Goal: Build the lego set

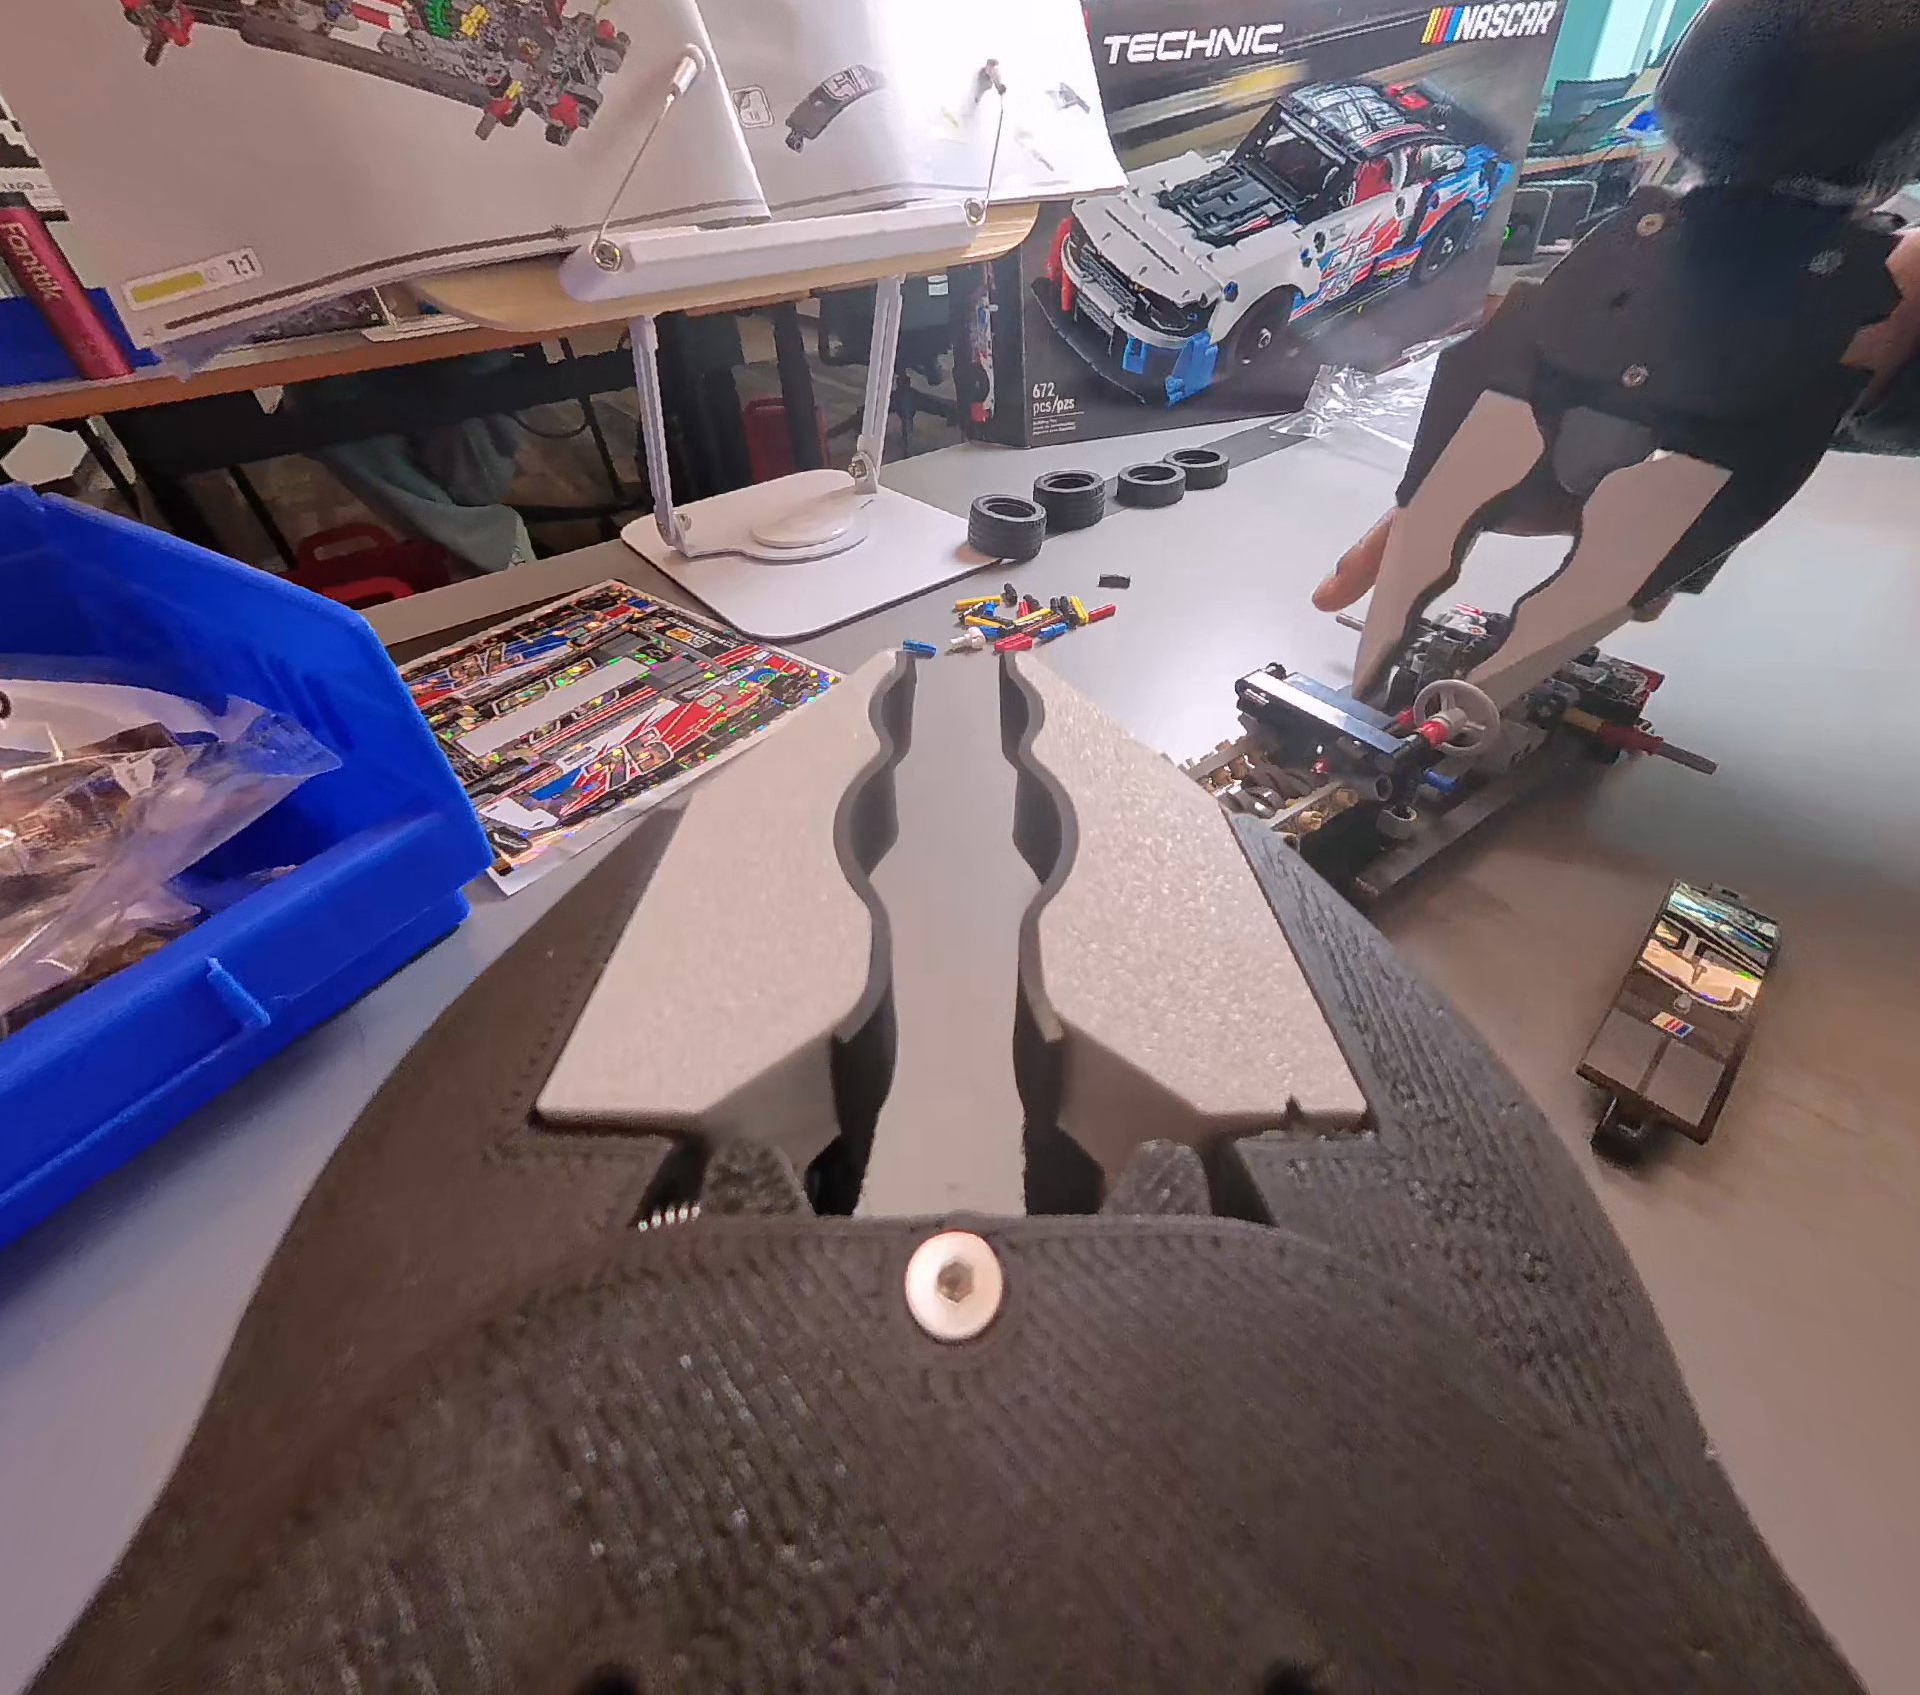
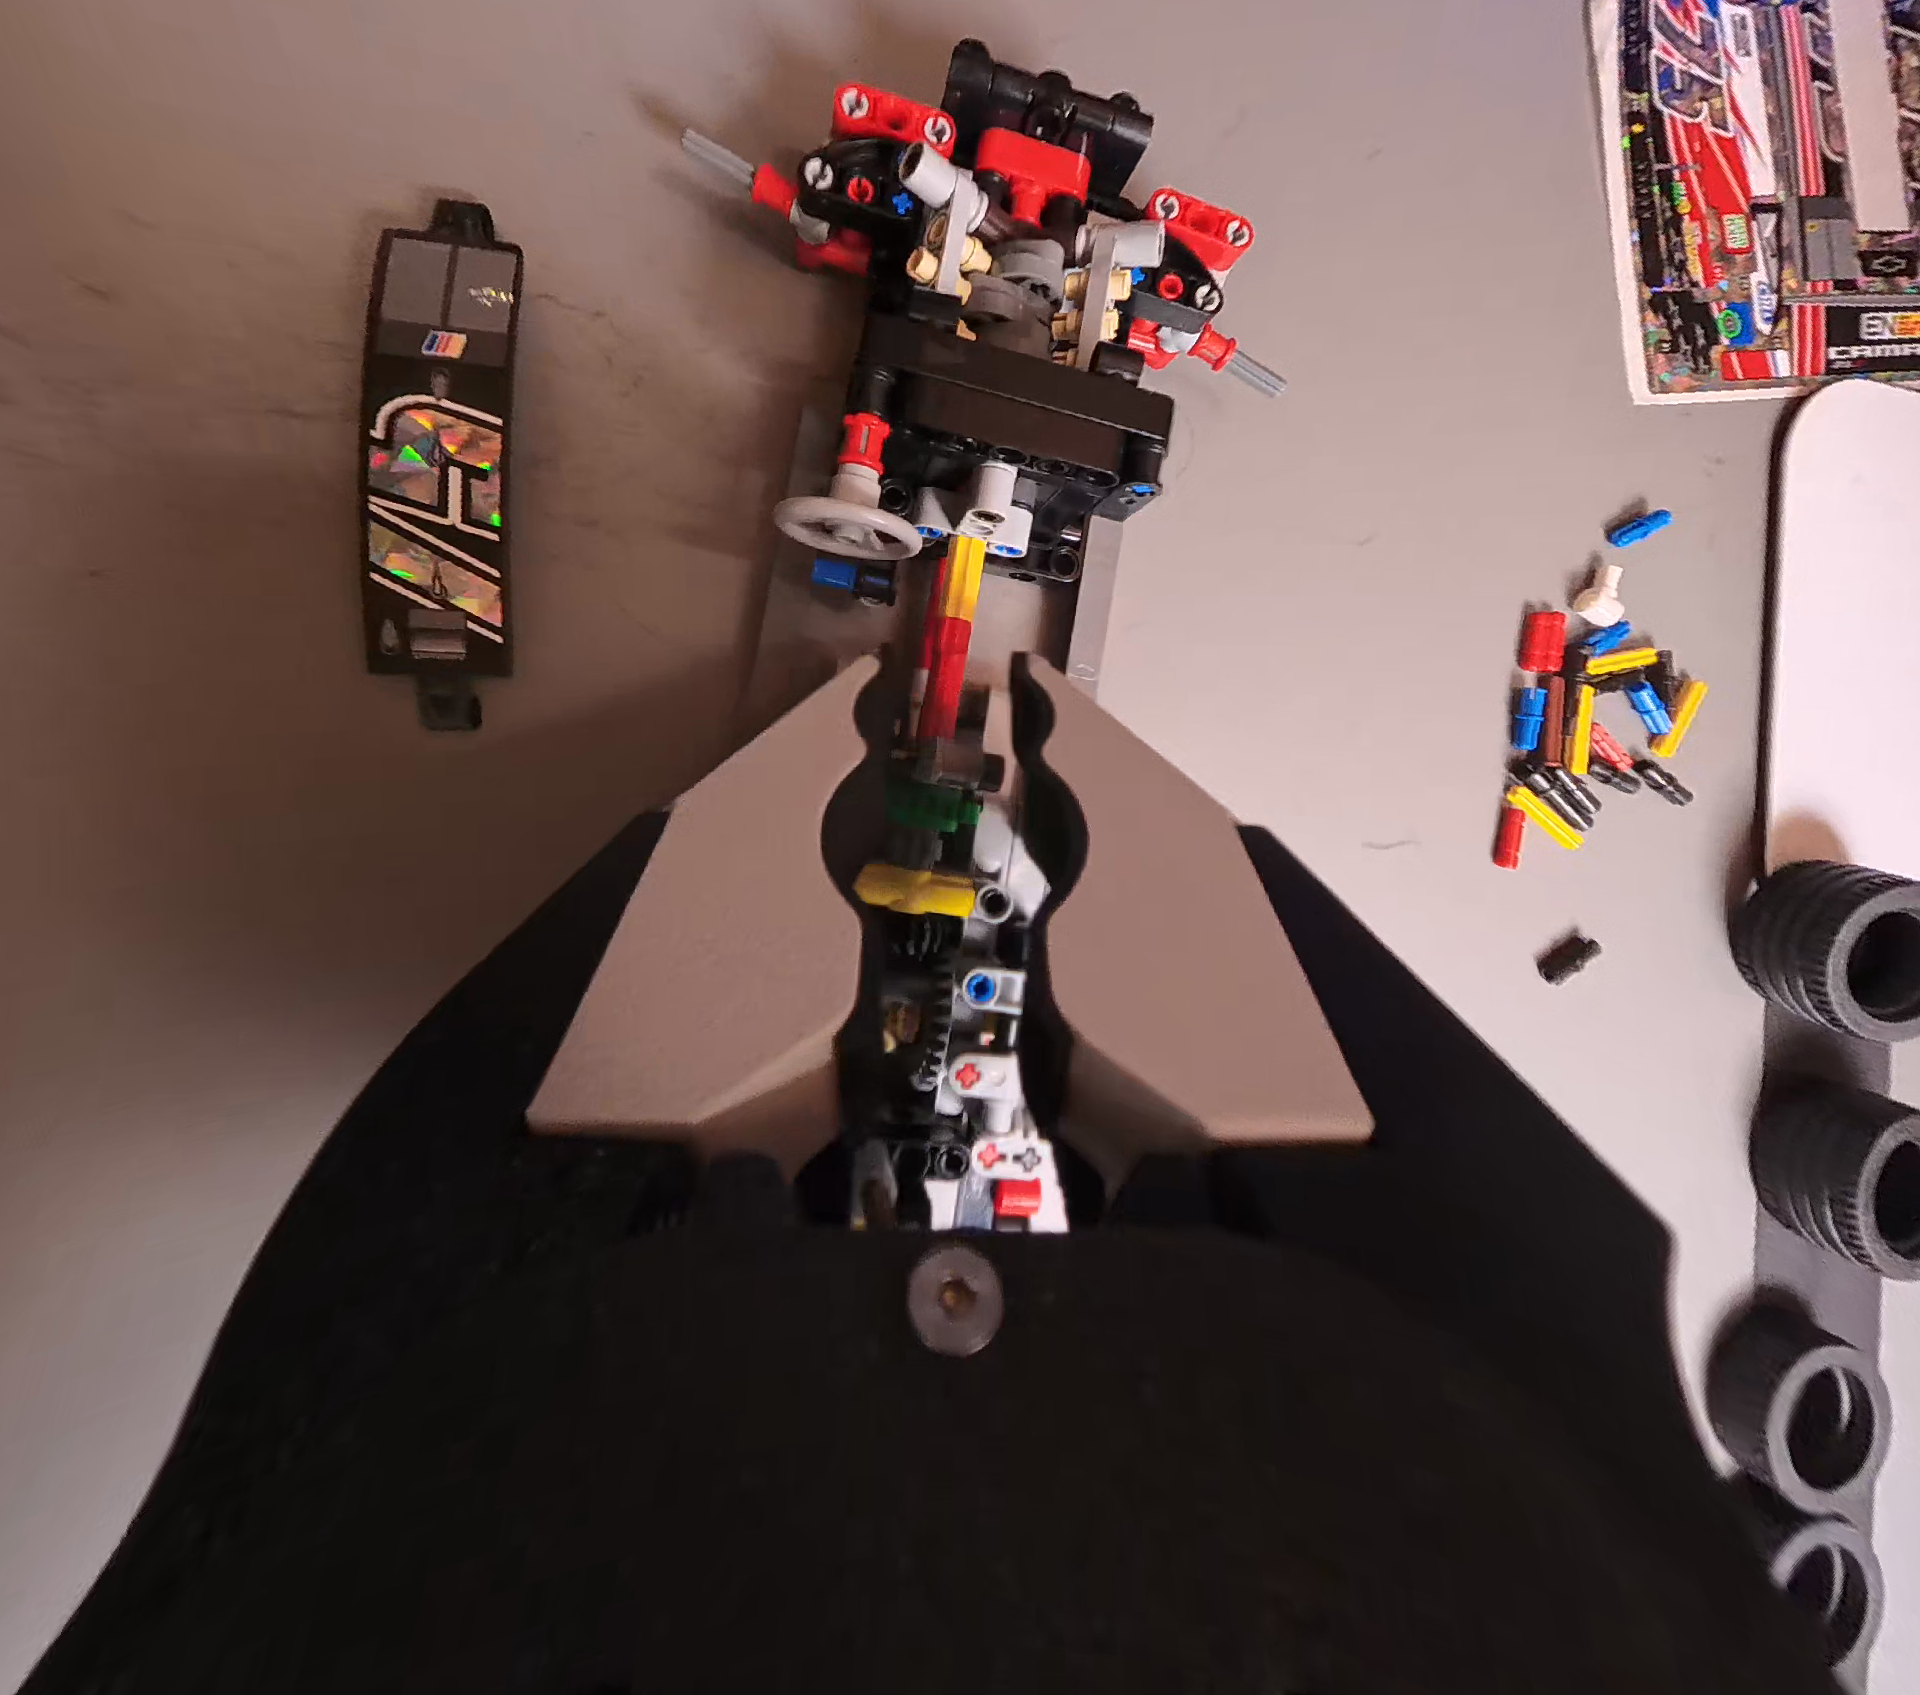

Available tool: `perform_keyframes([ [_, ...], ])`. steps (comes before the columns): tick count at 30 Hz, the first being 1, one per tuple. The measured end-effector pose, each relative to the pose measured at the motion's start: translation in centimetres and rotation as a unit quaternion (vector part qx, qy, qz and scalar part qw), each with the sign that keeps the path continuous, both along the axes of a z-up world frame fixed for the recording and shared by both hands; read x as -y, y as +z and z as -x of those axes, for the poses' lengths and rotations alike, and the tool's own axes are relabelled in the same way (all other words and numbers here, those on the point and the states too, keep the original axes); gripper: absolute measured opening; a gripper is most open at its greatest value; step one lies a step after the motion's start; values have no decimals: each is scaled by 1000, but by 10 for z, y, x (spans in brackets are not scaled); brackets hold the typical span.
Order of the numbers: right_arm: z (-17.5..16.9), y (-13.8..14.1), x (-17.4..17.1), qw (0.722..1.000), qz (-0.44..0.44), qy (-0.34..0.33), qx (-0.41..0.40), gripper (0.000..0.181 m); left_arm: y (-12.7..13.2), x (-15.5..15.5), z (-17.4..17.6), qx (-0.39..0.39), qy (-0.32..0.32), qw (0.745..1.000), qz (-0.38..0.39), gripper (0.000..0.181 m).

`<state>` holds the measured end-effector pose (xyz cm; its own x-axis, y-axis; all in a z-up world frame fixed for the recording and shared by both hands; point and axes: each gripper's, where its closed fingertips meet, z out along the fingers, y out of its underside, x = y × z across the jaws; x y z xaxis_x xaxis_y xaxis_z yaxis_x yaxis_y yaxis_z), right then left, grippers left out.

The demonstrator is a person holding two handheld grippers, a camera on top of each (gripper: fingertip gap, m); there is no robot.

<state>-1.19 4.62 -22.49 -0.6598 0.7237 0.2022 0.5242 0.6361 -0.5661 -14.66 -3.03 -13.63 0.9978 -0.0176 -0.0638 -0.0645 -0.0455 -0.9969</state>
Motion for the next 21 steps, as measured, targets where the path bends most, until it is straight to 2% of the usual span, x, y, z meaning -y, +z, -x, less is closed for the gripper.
perform_keyframes([
  [1, -1, 5, 1, 1000, 10, -6, -3, 23, 0, 0, 0, 1, -1, 1000, 1, 14],
  [6, -3, 64, 6, 987, 94, -72, -105, 46, 2, 0, -7, 3, -12, 1000, 2, 15],
  [10, -18, 94, 5, 958, 142, -147, -201, 49, 4, 0, -18, -1, -30, 1000, 3, 15],
  [13, -36, 95, 2, 930, 169, -208, -251, 48, 5, 1, -28, -8, -43, 999, 0, 16],
  [18, -67, 70, -14, 892, 172, -290, -302, 43, 4, 1, -40, -40, -54, 998, 8, 14],
  [21, -75, 68, -28, 864, 180, -320, -344, 43, -1, 4, -56, -72, -101, 992, 25, 7],
])
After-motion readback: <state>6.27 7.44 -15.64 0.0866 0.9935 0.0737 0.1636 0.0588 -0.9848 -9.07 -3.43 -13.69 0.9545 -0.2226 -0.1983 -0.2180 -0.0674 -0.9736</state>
